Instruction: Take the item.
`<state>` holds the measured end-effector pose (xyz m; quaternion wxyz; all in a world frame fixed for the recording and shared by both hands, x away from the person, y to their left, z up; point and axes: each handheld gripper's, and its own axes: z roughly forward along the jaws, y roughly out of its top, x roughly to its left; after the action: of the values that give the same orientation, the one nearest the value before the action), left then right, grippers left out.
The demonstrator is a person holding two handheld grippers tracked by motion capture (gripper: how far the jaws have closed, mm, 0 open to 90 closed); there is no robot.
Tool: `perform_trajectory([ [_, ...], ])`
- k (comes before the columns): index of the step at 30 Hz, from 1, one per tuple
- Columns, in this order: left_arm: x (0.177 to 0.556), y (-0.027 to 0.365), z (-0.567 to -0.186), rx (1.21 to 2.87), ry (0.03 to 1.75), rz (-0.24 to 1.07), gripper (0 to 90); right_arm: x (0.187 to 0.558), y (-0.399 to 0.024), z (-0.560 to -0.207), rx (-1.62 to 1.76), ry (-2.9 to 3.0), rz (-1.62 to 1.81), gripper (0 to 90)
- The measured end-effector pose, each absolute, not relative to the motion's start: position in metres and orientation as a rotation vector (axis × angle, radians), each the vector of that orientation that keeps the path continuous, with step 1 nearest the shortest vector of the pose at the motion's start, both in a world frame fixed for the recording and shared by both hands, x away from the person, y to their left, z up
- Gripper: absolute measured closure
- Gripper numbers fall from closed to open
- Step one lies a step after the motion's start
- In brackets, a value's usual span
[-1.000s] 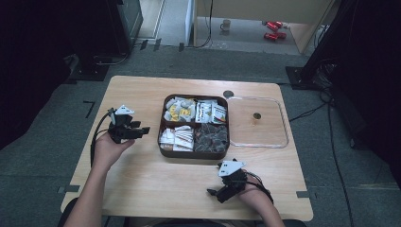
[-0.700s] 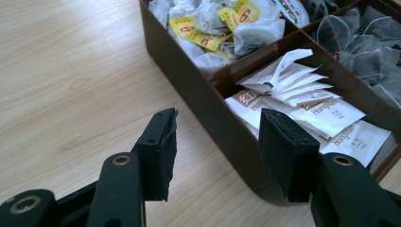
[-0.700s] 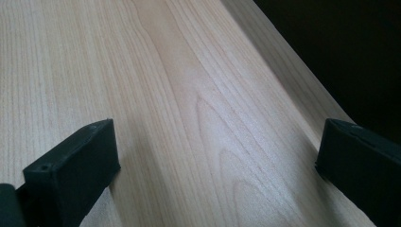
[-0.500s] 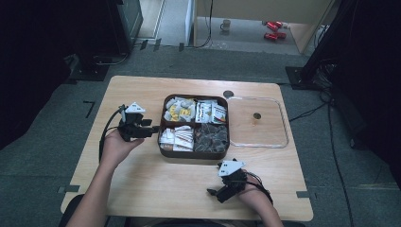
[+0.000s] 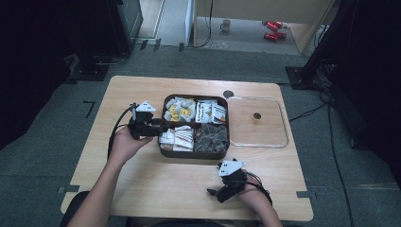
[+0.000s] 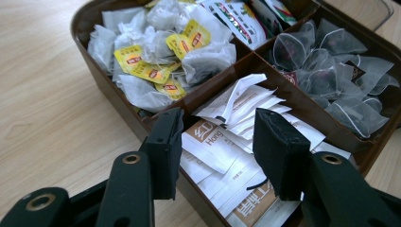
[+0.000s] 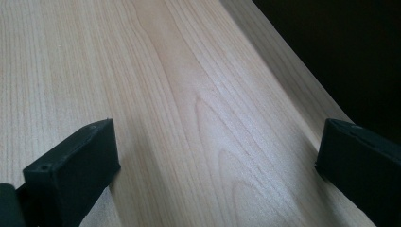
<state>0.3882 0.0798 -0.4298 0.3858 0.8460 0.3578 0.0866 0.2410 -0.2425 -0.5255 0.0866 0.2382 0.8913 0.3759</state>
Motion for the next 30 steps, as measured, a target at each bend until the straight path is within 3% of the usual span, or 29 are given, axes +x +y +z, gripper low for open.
perform_trajectory([
  [10, 0.397, 0.06, -0.434, 2.195, 0.855, 0.223, 54.1, 0.241, -0.242, -0.526, 0.716, 2.652, 1.118, 0.0],
  [30, 0.419, 0.032, -0.464, 2.271, 0.827, 0.216, 66.3, 0.241, -0.242, -0.526, 0.718, 2.652, 1.119, 0.0],
])
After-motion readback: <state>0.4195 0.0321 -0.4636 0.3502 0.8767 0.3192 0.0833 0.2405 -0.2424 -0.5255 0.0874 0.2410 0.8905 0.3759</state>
